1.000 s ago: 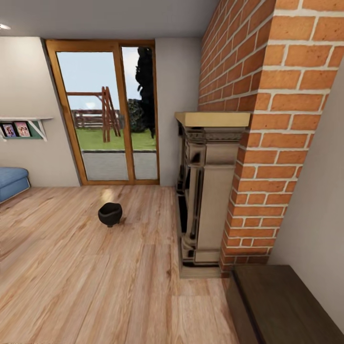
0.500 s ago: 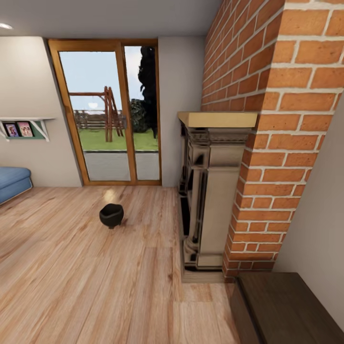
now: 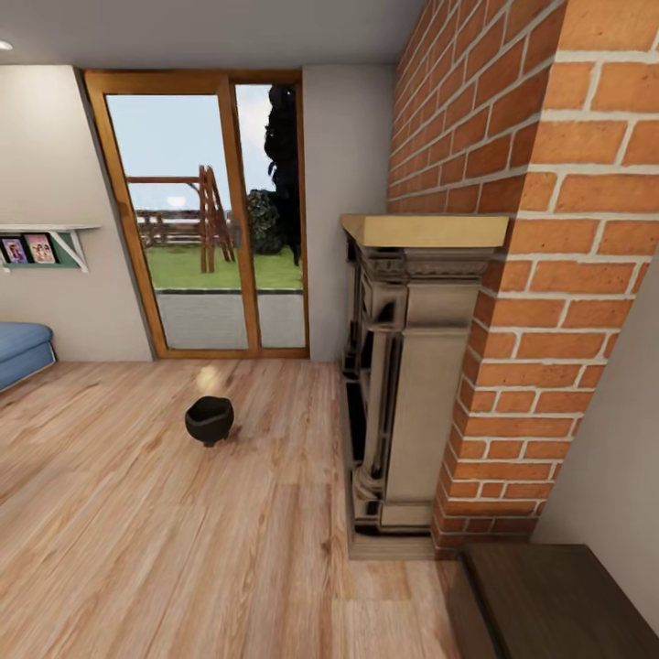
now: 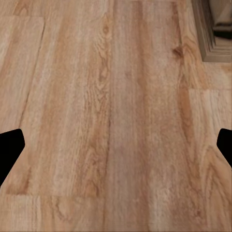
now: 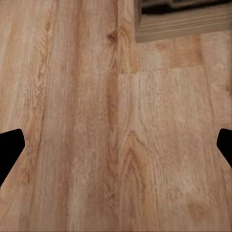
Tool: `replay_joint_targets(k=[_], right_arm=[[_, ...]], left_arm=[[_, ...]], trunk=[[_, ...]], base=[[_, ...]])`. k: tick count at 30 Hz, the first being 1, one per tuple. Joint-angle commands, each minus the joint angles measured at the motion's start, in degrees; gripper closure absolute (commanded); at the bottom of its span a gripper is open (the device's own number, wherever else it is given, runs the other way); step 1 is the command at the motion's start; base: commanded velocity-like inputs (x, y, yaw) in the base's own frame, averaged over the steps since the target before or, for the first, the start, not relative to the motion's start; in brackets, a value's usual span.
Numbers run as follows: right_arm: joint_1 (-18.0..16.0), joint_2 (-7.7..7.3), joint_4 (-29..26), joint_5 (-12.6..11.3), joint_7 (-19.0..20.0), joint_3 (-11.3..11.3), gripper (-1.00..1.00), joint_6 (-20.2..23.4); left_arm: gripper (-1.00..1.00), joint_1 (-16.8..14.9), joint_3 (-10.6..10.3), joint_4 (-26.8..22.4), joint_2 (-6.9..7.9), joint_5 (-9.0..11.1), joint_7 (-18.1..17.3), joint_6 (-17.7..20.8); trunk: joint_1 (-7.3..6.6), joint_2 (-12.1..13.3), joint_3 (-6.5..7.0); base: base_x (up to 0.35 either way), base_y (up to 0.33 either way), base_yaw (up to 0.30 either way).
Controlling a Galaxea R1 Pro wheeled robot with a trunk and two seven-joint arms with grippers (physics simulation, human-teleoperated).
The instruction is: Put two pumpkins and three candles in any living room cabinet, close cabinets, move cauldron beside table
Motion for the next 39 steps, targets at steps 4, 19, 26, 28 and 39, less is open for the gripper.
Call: replay_joint_targets(k=[4,19,26,28,39], right_arm=[[-0.04,-0.03,0.05,-0.6,-0.1,0.26,-1.0,-0.26],[-0.04,0.05,0.05,-0.6,-0.1,0.28,-1.0,-0.26],[-0.04,0.05,0.05,-0.6,-0.1,0.34,-1.0,-0.26],[-0.04,0.05,0.05,-0.6,-0.1,0.34,-1.0,-0.26],[-0.04,0.05,0.05,-0.6,-0.1,0.35,-1.0,-0.26]], left_arm=[[-1.0,0.0,-0.02,-0.07,0.01,0.21,0.04,-0.1],[-1.0,-0.01,-0.02,-0.07,0.01,0.21,0.04,-0.06],[-1.0,-0.03,-0.02,-0.05,0.01,0.25,0.04,-0.06],[-1.0,-0.01,-0.02,-0.06,0.01,0.27,0.04,-0.08],[-1.0,-0.03,-0.02,0.01,0.01,0.13,0.04,-0.09]], trunk=[[0.02,-0.02,-0.05],[0.02,-0.02,-0.05],[0.02,-0.02,-0.05],[0.02,-0.02,-0.05],[0.02,-0.02,-0.05]], base=[[0.204,0.0,0.0],[0.203,0.0,0.022],[0.171,0.0,0.163],[0.088,0.0,0.099],[0.019,0.0,0.088]])
